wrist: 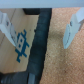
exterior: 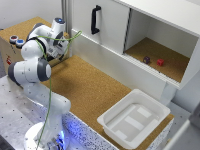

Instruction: Pull the drawer

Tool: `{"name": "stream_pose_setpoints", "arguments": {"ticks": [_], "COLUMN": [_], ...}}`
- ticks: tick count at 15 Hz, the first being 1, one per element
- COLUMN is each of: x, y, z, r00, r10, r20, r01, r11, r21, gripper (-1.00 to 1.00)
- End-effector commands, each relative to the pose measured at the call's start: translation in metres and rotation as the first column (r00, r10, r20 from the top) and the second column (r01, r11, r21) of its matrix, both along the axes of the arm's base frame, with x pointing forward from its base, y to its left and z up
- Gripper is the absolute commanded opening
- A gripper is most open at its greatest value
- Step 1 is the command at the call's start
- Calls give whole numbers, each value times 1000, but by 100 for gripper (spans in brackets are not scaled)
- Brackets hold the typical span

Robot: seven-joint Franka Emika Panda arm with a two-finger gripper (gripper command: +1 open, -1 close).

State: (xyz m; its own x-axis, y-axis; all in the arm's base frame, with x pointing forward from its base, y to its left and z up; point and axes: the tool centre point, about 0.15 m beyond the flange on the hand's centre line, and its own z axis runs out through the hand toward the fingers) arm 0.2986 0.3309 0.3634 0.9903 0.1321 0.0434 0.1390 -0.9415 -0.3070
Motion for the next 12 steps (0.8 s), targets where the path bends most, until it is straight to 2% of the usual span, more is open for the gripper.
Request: {"name": "stream_pose_setpoints", "arguments": {"ticks": [1, 3, 5, 10, 11, 12], "x": [21, 25, 28, 37, 39, 41], "y": [12, 17, 23, 25, 27, 28], "z": [-28, -36, -50, -56, -58, -61], "r00": [995, 993, 991, 992, 992, 991], "r10": [-99, -105, -92, -70, -63, -56], "r20": [-35, -50, -101, -108, -113, -121], "r01": [101, 110, 107, 89, 84, 79], "r11": [991, 988, 983, 980, 979, 978], "r21": [90, 105, 147, 179, 184, 191], "gripper": [100, 100, 100, 100, -100, -100]}}
